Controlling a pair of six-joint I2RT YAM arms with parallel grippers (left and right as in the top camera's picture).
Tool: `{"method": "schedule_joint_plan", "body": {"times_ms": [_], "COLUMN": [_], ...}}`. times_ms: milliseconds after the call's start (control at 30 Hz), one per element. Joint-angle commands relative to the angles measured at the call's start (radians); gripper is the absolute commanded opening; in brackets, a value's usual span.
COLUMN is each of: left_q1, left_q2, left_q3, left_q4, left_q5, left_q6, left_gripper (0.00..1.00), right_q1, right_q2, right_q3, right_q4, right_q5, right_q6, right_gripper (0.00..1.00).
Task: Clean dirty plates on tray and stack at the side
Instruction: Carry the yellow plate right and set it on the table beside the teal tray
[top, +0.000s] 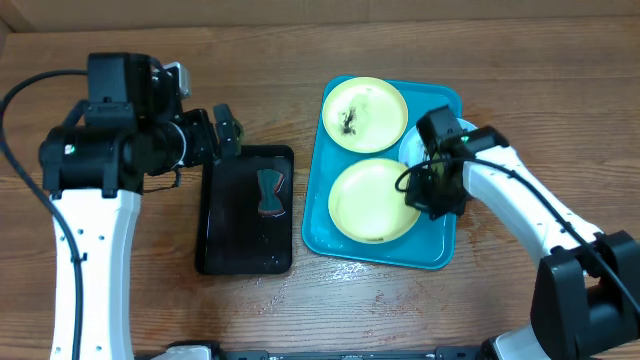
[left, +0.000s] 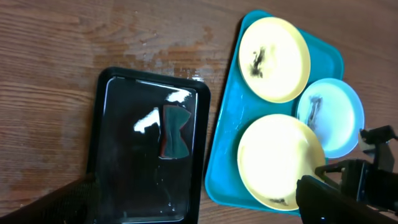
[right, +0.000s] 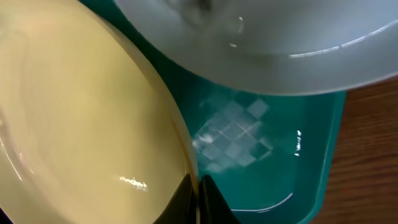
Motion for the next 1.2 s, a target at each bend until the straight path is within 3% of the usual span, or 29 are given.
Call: {"method": "schedule_joint_plan", "body": {"times_ms": [0, 167, 400, 600, 767, 1067, 1100, 1167], "left_q1": [-0.009, -0.018, -0.019, -0.019, -0.019, -0.025, -0.025, -0.025], "left_q2": [0.035, 0.069, 0.076, 0.076, 0.076, 0.076, 0.076, 0.076], "left_q3": [0.015, 0.015, 0.015, 0.015, 0.015, 0.015, 0.015, 0.015], "left_q4": [-0.002, -0.017, -0.055, -0.056, -0.056, -0.055, -0.051, -0.042], "left_q5": [0.012, 0.04, 0.103, 0.104, 0.104, 0.104, 0.104, 0.104], "left_q6": [0.03, 0.037, 0.124, 0.124, 0.123, 0.124, 0.124, 0.124], "left_gripper": [1.0, 1.0, 1.0, 1.0, 1.0, 1.0, 1.0, 0.99], "right_q1": [-0.027, -0.177, -0.612, -0.863, -0.905, -0.794, -0.774, -0.742], "right_q2": [-0.015, -0.084, -0.099, -0.052, 0.012, 0.105, 0.105, 0.105], "right_q3": [0.01, 0.088, 0.153, 0.138, 0.08, 0.035, 0.035, 0.038], "right_q4": [0.029, 0.036, 0.053, 0.116, 0.144, 0.101, 0.087, 0.07], "right_q5": [-0.005, -0.035, -0.032, -0.008, 0.077, 0.119, 0.132, 0.149], "right_q6": [-0.016, -0.021, -0.019, -0.019, -0.019, -0.016, -0.015, -0.016], "right_gripper": [0.04, 0.04, 0.04, 0.04, 0.04, 0.04, 0.07, 0.39]}}
